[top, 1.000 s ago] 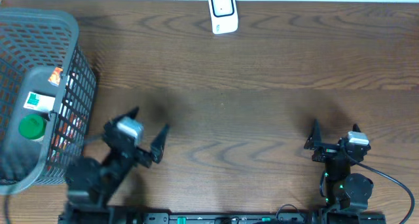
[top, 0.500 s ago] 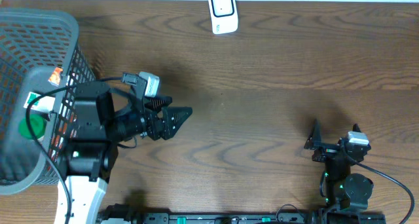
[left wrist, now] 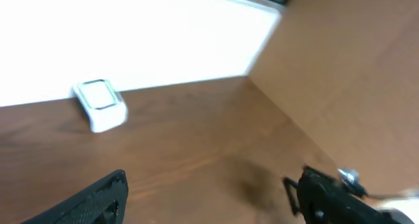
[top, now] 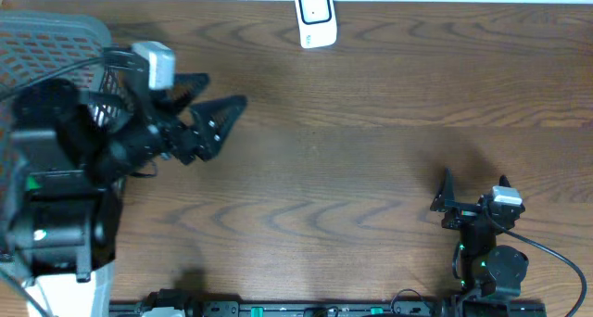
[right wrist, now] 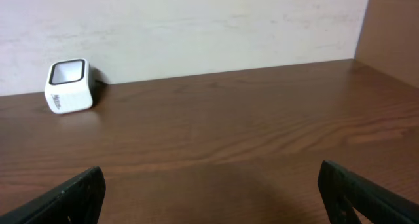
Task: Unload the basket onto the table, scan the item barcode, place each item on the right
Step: 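Move the left gripper over the basket toward the green-lidded jar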
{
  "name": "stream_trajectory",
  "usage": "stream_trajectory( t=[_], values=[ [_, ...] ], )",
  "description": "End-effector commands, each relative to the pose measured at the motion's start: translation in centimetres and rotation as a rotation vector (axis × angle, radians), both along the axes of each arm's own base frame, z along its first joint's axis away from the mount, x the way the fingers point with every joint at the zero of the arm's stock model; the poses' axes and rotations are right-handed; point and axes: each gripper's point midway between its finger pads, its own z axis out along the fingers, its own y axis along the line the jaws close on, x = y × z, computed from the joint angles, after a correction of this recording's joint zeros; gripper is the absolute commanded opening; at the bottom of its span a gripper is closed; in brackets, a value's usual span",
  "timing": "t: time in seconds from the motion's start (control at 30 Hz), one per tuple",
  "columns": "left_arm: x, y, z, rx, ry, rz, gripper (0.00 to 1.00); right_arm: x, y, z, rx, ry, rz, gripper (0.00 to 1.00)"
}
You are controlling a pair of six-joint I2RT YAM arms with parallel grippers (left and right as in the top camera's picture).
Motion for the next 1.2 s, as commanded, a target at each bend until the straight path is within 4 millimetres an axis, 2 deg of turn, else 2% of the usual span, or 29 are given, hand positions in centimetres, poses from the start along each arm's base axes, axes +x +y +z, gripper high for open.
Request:
stream_trajectory(
  t=[0.0, 0.13, 0.3, 0.5, 0.8, 1.17],
  values=[
    [1.1, 4.2, 2.1, 0.025, -0.013, 0.198, 0.83, 0.0, -0.1, -0.1, -0.008, 0.001, 0.000, 0.99],
    [1.7, 8.9, 2.5, 0.015, 0.044, 0.369, 0.83, 0.0, -0.1, -0.1, -0.008, 0.001, 0.000, 0.99],
    [2.2, 14.6, 1.9, -0.021, 0.100, 0.559, 0.83, 0.0, -0.1, -0.1, -0.008, 0.001, 0.000, 0.99],
    [2.6, 18.2, 1.7, -0.074, 0.126, 0.661, 0.83, 0.0, -0.1, -0.1, -0.008, 0.001, 0.000, 0.99],
    [2.6, 23.6, 2.8, -0.215, 0.122, 0.838, 0.83, 0.0, -0.1, -0.1, -0.008, 0.001, 0.000, 0.99],
    [1.3, 32.2, 0.0, -0.364, 0.220, 1.067, 0.83, 0.0, -0.1, -0.1, -0.008, 0.001, 0.000, 0.99]
  ],
)
